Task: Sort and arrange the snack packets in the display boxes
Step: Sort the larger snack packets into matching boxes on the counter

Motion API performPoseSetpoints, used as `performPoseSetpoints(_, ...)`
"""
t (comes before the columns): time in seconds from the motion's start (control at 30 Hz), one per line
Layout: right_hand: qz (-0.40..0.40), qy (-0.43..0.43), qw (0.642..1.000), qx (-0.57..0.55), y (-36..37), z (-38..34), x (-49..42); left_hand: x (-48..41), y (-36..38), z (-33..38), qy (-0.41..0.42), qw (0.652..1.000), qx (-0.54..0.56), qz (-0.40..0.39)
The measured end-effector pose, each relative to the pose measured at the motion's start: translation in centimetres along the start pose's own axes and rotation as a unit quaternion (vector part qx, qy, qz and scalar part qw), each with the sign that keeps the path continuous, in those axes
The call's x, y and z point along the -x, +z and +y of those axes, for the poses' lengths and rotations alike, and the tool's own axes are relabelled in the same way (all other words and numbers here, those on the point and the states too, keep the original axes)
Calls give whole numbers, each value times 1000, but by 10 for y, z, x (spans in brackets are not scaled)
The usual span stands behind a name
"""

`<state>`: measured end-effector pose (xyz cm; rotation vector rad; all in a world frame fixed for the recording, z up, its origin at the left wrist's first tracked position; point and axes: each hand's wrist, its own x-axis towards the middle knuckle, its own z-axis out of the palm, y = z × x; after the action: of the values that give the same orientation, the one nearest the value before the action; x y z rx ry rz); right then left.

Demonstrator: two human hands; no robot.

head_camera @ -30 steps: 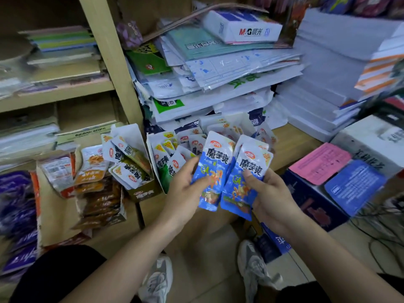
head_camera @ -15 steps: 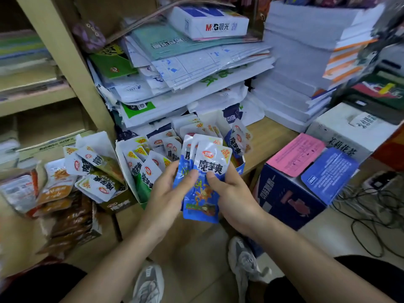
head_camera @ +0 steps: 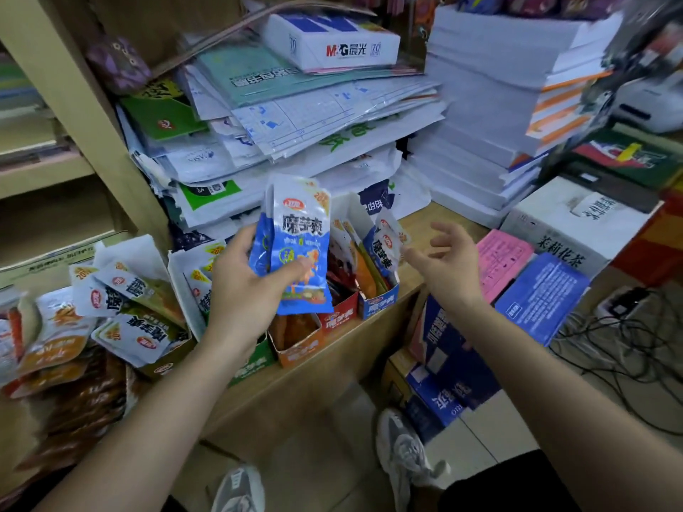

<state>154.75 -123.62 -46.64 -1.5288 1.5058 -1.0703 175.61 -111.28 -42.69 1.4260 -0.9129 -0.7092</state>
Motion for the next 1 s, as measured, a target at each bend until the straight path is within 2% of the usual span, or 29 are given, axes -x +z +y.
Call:
performPoseSetpoints(0.07,-71,-20,992,101,7,8,-20,-16,7,3,16,1000,-21,4)
performPoseSetpoints(0.13,-100,-29,982,155,16,16,-30,-29,15,2,28,999,-36,5)
performPoseSetpoints(0.27,-42,-77,986,144,31,20,-35,-37,18,-10,45,998,-46,5)
performPoseSetpoints(0.33,-17,-82,995,62,27,8,-39,-38,15,-15,39,999,-36,1)
performPoseSetpoints(0.4,-11,-79,993,-91,13,-9,-40,-37,10,-16,33,999,-13,-3)
performPoseSetpoints(0.5,-2,-92,962,-258,-16,-26,-41,-39,8,-16,24,1000,-2,-9)
performPoseSetpoints(0.6,-91,-83,911,-393,-38,-31,-43,-39,8,-13,-3,998,44,-33)
performPoseSetpoints(0.7,-191,-44,893,-405,-38,-28,-40,-36,9,-8,-21,994,77,-70)
performPoseSetpoints(0.83,-260,-5,884,-388,-21,-25,-33,-30,18,-3,-47,988,83,-123)
performPoseSetpoints(0.93,-269,0,897,-352,-2,-28,-22,-25,25,0,-86,981,104,-138)
performPoseSetpoints(1.0,-232,-3,915,-329,11,-28,-16,-24,27,1,-108,976,134,-136)
